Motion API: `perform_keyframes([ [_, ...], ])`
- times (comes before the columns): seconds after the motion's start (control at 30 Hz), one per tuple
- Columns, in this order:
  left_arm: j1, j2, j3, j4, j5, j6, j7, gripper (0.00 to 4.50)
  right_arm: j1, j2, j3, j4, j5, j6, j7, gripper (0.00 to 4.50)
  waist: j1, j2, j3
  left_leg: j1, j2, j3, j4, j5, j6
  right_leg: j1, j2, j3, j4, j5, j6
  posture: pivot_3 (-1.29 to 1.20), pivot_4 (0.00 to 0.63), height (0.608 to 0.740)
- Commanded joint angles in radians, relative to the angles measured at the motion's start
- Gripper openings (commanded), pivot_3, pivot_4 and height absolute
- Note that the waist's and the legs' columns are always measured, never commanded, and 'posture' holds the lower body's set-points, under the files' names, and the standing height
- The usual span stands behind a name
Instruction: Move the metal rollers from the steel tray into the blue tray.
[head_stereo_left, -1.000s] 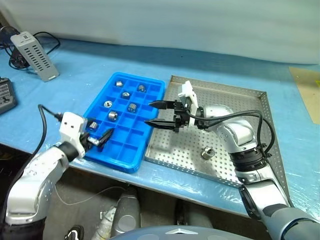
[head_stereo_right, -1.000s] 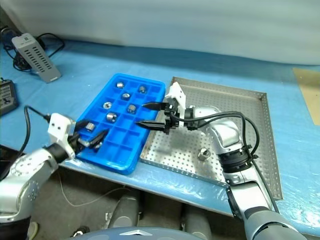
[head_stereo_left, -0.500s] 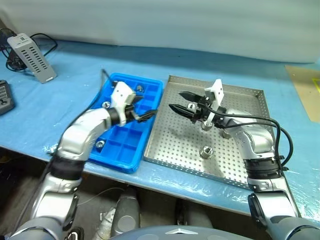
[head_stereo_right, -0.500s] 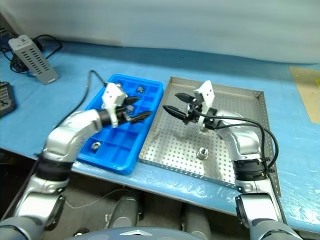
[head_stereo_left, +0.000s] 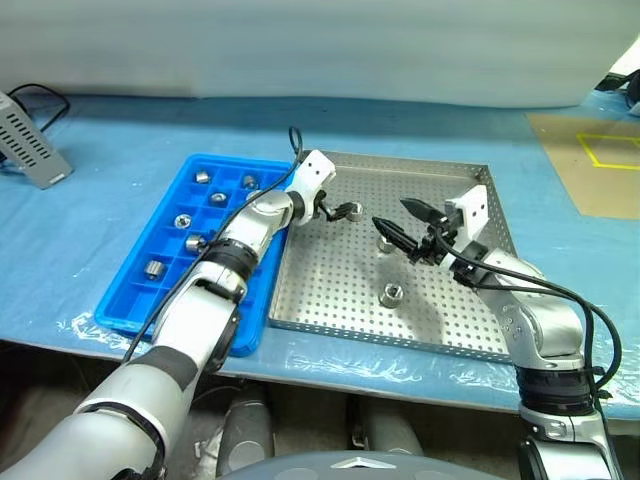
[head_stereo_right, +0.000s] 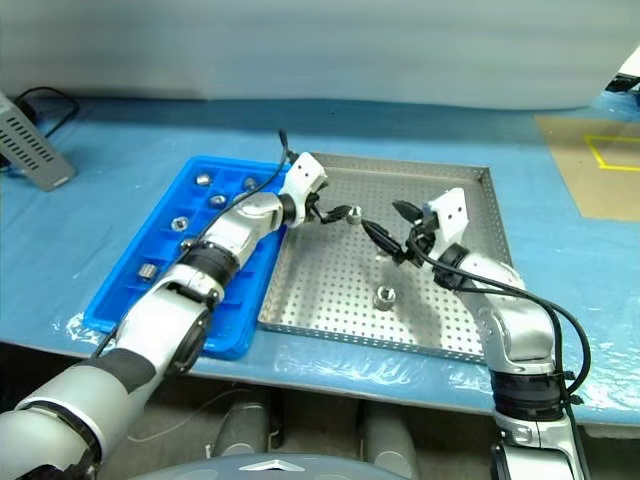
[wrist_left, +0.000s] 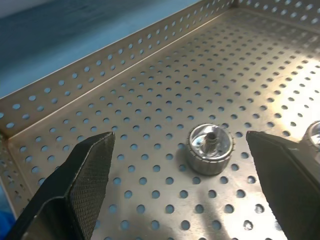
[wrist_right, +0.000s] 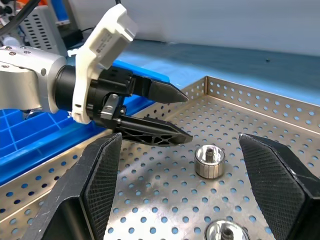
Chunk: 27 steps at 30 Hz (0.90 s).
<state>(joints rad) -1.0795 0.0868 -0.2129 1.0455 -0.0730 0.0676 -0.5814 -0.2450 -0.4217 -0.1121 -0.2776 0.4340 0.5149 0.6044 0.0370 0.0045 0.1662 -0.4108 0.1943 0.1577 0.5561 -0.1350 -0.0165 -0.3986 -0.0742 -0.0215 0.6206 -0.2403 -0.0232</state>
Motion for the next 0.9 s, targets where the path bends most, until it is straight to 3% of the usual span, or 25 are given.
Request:
perform_keyframes([
  [0.03,-0.049,-0.030,0.035,0.089,0.025,-0.060,0.022,4.45,0.001,0.015,0.003,-0.060,0.016,-0.011,-0.018,3.91,0.001,0.000,0.000,0.000,0.000,0.000,0.001,0.000,0.001,0.000,0.000,0.000,0.000,-0.001,-0.002,-0.27,0.150,0.740],
  [0.27,-0.085,-0.085,0.070,0.187,0.064,-0.074,0.055,4.45,-0.001,0.031,0.039,-0.067,0.004,-0.021,-0.029,3.91,0.003,0.000,0.000,-0.002,-0.001,0.000,0.006,-0.006,0.010,0.003,-0.003,-0.001,0.000,-0.001,-0.002,-0.26,0.150,0.740],
  [0.57,-0.093,-0.122,0.107,0.183,0.081,-0.081,0.042,4.45,-0.028,0.038,0.045,-0.070,0.003,-0.013,-0.059,3.91,0.003,0.000,0.000,-0.002,-0.003,0.000,0.007,-0.007,0.012,0.004,-0.007,-0.001,-0.002,-0.001,-0.002,-0.27,0.150,0.740],
  [0.77,-0.013,-0.090,0.177,-0.096,-0.065,0.037,-0.248,4.45,-0.036,0.031,0.029,-0.058,0.000,0.018,-0.102,3.91,0.003,0.000,0.000,-0.002,-0.002,0.001,0.006,-0.007,0.012,0.003,-0.007,-0.001,-0.002,-0.001,-0.002,-0.27,0.150,0.740],
  [0.9,0.156,-0.021,0.093,-0.398,-0.083,0.170,-0.398,4.45,-0.003,0.003,-0.035,-0.031,0.039,0.031,-0.088,3.91,0.001,0.000,0.000,-0.001,0.001,0.005,0.004,-0.008,0.015,0.003,-0.006,0.000,-0.004,-0.001,-0.002,-0.25,0.150,0.740],
])
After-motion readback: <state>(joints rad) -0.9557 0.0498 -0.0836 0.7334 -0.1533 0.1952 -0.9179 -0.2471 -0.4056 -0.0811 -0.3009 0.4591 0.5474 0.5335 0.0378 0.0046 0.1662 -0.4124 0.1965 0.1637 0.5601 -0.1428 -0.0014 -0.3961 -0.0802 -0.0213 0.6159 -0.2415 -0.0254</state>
